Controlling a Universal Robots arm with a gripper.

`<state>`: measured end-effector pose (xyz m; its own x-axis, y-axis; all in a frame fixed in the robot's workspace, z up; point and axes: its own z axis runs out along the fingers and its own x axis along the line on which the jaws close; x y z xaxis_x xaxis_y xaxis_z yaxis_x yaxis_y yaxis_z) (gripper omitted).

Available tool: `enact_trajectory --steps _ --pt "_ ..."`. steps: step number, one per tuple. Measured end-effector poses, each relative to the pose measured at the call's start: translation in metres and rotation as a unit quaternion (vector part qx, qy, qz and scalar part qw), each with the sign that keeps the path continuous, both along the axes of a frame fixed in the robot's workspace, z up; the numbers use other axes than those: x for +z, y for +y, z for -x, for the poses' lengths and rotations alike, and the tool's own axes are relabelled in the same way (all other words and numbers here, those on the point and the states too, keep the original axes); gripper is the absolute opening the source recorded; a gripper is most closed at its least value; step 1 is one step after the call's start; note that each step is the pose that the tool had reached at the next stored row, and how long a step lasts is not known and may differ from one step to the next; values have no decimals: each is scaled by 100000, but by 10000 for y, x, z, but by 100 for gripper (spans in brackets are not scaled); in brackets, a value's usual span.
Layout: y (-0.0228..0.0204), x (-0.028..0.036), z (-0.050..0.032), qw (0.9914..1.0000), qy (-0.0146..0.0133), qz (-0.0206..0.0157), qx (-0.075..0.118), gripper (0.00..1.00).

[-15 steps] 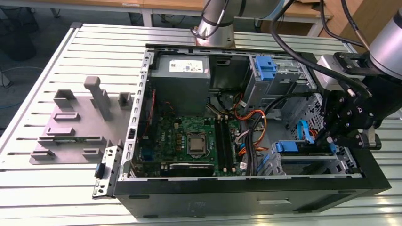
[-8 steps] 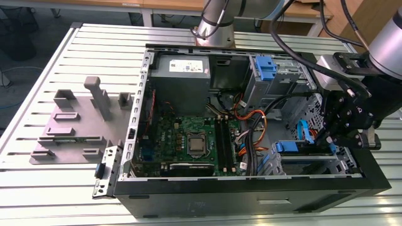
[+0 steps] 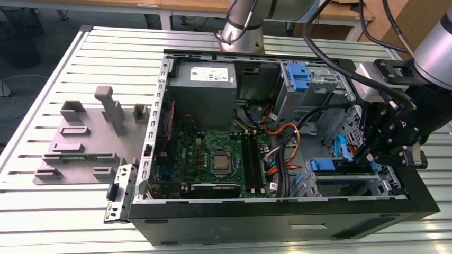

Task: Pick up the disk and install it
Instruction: 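Insert the second disk wire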

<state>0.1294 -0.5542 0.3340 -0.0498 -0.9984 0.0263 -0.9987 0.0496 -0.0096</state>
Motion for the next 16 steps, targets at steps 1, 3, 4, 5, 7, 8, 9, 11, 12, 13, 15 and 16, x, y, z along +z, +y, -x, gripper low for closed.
enact_trajectory --steps 1,3,4,5,7,8,9,11,12,13,15,16 --pt "0 -3 0 100000 -4 -3 1 16" --pt "0 -9 0 100000 -11 12 -1 16" --pt "0 -13 0 100000 -14 22 -2 16" --pt "0 -16 0 100000 -14 30 -2 16" --pt "0 -19 0 100000 -15 14 -3 16" --pt "0 -21 0 100000 -16 0 0 16" --pt "0 -21 0 100000 -15 -1 0 16" --pt "0 -21 0 100000 -16 0 -1 16" --pt "0 -21 0 100000 -16 -4 0 16" --pt "0 -18 0 100000 -14 -22 -1 16" --pt "0 -9 0 100000 -11 -78 -3 16" --pt "0 -3 0 100000 -11 -73 -3 16"
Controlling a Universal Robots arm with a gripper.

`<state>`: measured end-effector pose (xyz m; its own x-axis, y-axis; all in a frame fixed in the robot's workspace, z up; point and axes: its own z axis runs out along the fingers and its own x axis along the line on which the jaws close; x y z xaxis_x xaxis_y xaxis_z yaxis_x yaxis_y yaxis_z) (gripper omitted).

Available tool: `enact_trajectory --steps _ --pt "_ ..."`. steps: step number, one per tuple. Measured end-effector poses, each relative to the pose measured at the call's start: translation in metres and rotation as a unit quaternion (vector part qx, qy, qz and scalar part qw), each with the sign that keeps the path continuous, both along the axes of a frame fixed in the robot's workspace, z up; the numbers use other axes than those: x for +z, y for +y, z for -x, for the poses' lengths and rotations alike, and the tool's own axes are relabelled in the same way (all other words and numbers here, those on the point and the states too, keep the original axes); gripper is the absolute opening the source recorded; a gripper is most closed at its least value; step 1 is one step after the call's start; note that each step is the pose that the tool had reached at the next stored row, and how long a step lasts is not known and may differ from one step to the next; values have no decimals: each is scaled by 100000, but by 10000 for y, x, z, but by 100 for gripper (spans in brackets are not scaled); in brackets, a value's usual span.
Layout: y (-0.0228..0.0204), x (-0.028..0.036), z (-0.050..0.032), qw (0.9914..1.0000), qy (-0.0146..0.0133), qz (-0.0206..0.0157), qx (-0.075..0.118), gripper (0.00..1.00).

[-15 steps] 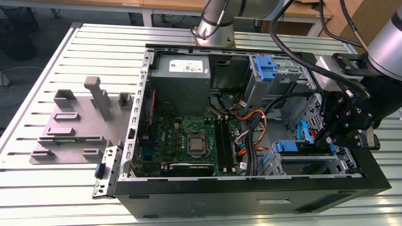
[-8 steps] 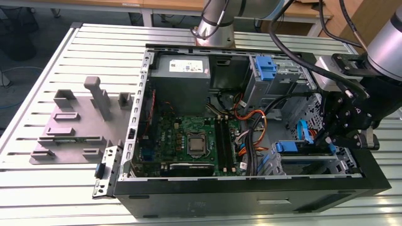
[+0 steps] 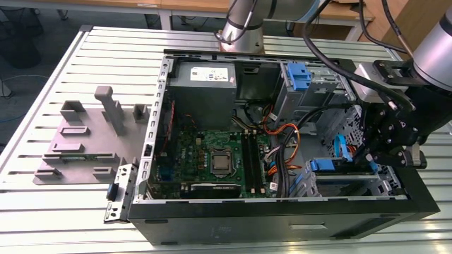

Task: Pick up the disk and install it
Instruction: 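Insert the second disk wire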

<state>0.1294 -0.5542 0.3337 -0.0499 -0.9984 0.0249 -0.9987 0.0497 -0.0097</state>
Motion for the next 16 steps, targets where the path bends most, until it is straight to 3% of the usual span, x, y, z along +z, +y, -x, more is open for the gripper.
enact_trajectory --steps 7,16 --pt "0 26 0 100000 -3 57 2 16" --pt "2 2 0 100000 -3 79 1 16"
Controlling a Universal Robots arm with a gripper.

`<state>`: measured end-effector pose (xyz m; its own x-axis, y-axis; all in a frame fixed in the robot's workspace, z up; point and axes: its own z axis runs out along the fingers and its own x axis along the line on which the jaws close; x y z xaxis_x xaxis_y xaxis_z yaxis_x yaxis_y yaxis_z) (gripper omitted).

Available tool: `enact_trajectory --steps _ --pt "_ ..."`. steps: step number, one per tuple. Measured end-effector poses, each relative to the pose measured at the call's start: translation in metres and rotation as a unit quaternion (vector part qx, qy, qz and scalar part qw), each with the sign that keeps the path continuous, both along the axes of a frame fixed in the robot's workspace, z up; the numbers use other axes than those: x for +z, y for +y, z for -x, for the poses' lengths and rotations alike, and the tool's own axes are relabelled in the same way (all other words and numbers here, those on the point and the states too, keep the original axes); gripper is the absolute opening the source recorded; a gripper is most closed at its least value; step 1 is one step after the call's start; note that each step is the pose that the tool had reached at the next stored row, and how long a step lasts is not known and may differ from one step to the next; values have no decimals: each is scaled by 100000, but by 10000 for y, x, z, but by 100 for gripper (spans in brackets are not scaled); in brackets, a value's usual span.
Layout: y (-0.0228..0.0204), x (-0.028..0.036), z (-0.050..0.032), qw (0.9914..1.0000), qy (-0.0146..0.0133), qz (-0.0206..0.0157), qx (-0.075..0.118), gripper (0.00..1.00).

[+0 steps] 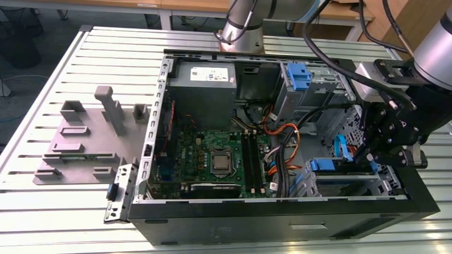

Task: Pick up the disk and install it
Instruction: 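Insert the second disk wire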

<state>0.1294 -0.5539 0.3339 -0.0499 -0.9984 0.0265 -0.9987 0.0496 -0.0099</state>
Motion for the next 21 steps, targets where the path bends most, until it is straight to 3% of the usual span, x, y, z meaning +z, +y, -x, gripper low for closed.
enact_trajectory --steps 9,21 --pt "29 -4 0 100000 2 -15 -2 16" --pt "30 -49 0 100000 -15 25 2 16"
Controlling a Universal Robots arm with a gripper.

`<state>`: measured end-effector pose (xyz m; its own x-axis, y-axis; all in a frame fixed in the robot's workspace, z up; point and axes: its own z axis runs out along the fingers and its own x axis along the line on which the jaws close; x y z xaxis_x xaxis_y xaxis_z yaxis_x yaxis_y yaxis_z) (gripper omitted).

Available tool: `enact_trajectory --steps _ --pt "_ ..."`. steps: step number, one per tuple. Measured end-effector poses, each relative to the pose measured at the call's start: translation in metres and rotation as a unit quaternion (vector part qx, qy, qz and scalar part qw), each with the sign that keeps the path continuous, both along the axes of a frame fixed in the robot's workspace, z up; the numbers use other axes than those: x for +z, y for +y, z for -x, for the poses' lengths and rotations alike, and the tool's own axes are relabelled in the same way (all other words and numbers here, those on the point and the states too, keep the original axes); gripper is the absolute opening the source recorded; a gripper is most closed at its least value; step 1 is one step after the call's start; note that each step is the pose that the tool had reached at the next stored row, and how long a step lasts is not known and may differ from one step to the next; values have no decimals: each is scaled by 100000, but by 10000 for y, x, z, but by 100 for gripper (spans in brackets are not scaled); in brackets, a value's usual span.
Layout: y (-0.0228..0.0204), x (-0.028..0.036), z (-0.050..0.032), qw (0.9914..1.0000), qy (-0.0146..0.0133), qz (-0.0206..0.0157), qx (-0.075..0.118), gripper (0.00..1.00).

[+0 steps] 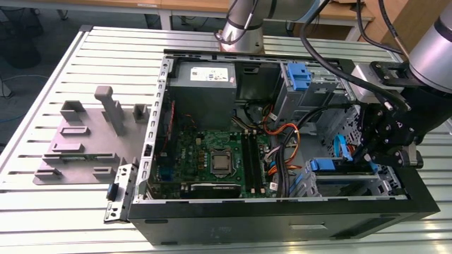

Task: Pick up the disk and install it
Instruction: 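Insert the second disk wire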

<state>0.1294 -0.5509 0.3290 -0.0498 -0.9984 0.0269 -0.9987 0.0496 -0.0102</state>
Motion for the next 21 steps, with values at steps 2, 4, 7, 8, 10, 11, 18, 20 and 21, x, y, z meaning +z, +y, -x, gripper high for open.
enact_trajectory --steps 2,4,7,8,10,11,18,20,21 --pt "0 -1 0 100000 2 -10 -1 16" --pt "0 -8 0 100000 1 -10 -2 16" --pt "0 -14 0 100000 0 26 1 16" --pt "0 -16 0 100000 -2 18 2 16" --pt "0 -19 0 100000 2 -2 -1 16" --pt "0 -19 0 100000 2 -4 -2 16" --pt "0 -22 0 100000 1 -12 -3 30" --pt "0 -22 0 100000 2 -4 -3 30" --pt "0 -22 0 100000 0 -11 -3 30"
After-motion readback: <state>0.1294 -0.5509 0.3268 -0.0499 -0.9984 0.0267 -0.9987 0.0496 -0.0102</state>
